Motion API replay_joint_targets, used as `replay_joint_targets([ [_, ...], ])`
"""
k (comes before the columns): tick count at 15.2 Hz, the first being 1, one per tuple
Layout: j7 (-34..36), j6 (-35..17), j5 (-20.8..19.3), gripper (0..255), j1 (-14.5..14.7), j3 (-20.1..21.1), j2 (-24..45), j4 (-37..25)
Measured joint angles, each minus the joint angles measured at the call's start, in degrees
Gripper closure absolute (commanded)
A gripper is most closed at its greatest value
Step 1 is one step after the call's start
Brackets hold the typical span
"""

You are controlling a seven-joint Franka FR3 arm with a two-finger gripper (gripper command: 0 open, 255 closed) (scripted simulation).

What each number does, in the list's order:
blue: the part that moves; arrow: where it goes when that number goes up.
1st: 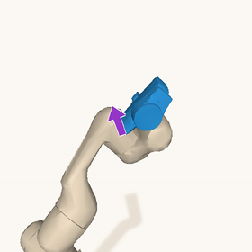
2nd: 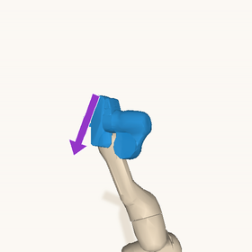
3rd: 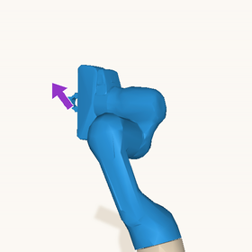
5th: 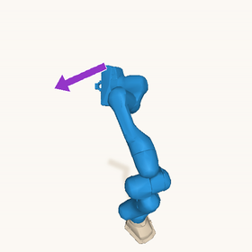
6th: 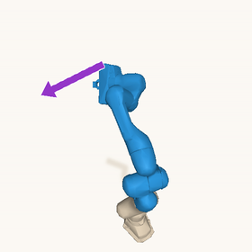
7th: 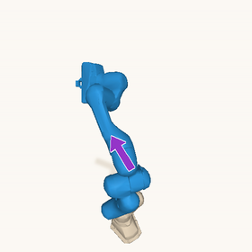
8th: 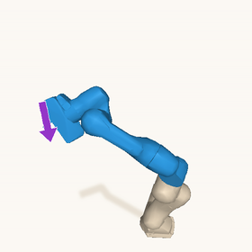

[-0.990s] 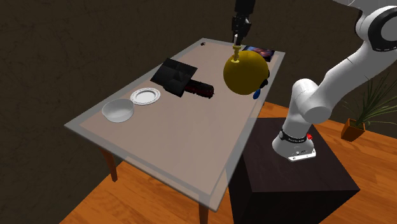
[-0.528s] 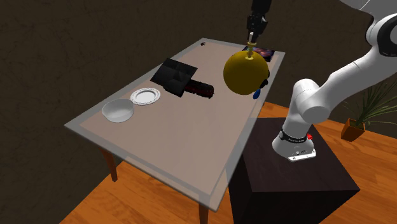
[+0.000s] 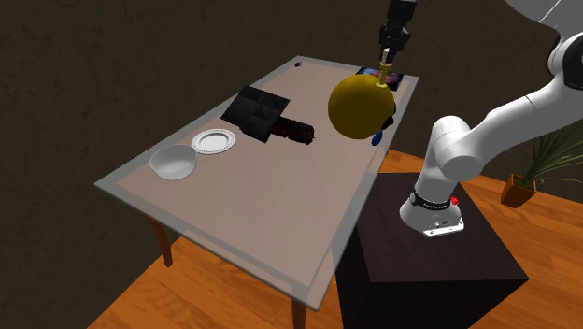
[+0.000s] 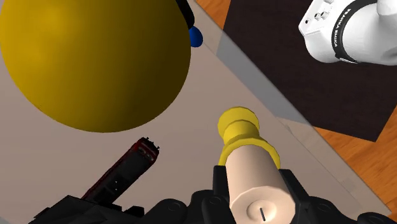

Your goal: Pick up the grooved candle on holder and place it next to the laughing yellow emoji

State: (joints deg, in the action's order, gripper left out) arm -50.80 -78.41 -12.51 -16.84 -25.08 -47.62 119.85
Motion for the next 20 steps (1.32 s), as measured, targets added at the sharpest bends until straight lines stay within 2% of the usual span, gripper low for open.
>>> replay_joint_targets([
  [20, 0.2, -12.5, -3.6, 255, -2.5, -3.0, -6.1, 18.5],
])
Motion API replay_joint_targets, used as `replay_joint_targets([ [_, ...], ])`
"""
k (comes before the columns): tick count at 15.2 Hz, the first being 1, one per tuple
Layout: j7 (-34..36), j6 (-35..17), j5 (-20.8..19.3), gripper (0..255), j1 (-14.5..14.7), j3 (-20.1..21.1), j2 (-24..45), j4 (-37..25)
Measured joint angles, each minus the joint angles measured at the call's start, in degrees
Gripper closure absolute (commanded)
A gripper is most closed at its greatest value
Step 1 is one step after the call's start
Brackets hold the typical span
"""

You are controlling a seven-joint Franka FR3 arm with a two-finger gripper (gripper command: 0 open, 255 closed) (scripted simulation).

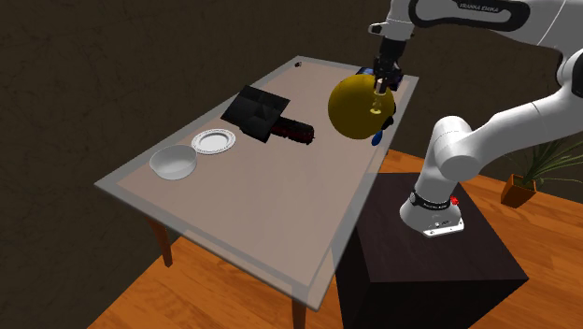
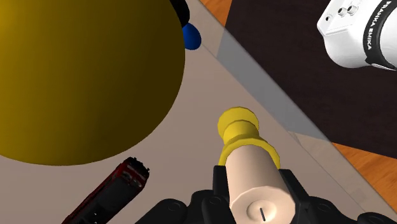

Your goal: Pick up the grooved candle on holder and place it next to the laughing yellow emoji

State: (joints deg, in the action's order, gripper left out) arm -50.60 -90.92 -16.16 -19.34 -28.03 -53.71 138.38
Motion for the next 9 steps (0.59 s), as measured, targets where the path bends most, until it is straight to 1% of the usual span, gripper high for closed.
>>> replay_joint_targets([
  [9, -0.3, -6.2, -2.3, 255, -1.1, -2.4, -1.2, 7.4],
])
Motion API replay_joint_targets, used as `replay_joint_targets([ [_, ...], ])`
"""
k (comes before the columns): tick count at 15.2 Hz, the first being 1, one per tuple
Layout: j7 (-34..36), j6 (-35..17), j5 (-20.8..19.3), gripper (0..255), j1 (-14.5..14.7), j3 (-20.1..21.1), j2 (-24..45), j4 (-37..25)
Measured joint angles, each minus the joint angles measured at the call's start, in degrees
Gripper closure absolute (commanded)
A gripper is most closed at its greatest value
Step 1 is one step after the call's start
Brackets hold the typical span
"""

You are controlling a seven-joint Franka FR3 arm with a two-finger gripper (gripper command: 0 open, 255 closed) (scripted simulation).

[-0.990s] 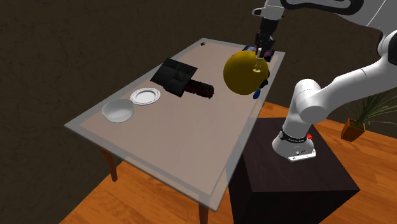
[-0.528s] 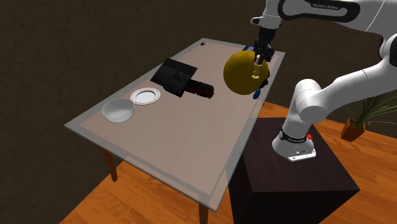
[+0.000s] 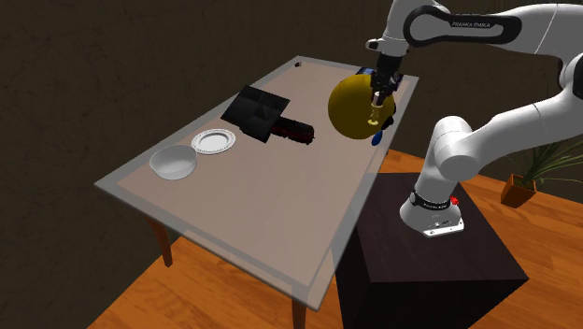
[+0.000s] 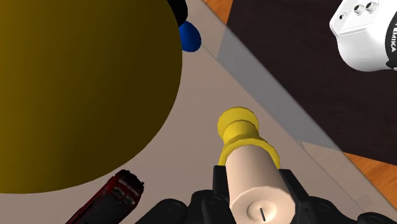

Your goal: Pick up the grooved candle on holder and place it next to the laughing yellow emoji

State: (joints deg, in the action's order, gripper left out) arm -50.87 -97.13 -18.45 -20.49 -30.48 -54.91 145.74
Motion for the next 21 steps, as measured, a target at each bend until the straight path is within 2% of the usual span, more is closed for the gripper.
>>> replay_joint_targets([
  [21, -0.5, -15.8, -6.3, 255, -2.5, -7.1, 1.7, 14.3],
])
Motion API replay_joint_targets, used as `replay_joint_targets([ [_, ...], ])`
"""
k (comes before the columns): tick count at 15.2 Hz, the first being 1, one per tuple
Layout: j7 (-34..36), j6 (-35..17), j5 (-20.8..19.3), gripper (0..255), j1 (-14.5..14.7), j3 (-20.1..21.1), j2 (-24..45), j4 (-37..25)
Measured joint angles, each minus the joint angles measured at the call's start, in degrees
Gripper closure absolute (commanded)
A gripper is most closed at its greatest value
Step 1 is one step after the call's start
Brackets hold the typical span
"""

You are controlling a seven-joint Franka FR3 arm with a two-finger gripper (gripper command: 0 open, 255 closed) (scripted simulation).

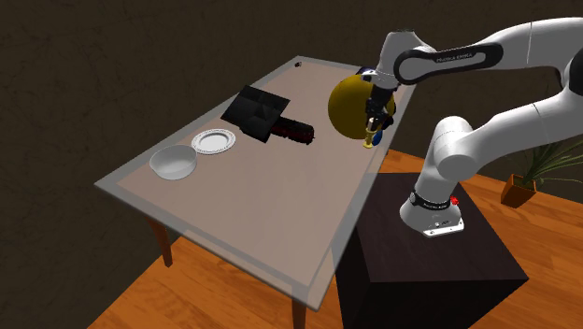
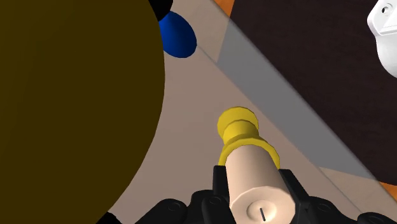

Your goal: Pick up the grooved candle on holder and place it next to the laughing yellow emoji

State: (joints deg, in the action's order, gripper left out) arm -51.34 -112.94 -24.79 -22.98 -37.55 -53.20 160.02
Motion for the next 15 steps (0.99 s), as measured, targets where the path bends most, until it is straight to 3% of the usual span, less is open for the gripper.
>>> replay_joint_targets([
  [15, -0.5, -12.9, -4.7, 255, -0.1, -6.5, 7.0, 6.1],
])
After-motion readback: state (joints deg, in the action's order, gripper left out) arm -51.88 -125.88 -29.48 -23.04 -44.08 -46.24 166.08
